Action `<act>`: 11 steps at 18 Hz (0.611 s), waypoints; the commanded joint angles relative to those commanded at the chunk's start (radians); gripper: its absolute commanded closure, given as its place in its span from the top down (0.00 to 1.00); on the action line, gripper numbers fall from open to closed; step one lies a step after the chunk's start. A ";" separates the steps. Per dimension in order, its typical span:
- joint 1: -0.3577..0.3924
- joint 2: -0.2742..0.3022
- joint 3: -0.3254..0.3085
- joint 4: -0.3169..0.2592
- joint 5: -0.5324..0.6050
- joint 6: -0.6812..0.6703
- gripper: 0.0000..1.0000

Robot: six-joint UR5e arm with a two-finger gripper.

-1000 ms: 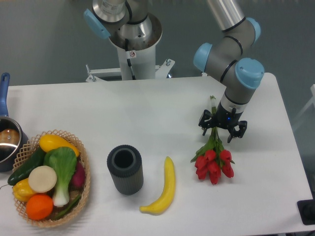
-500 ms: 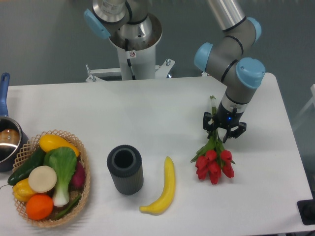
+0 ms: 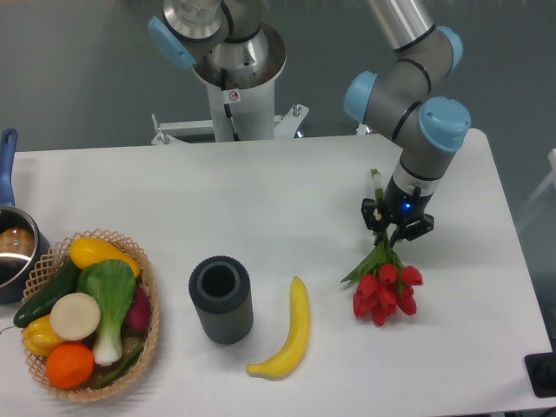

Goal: Pick up the flowers from the table
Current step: 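Close the gripper around the tulip stems, then lift the red tulip bunch up off the table by its stems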

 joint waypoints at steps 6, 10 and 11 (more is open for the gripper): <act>-0.003 0.044 0.014 -0.008 -0.002 0.002 0.25; -0.017 0.147 0.073 -0.008 -0.133 0.000 0.26; -0.014 0.181 0.093 -0.008 -0.232 -0.008 0.26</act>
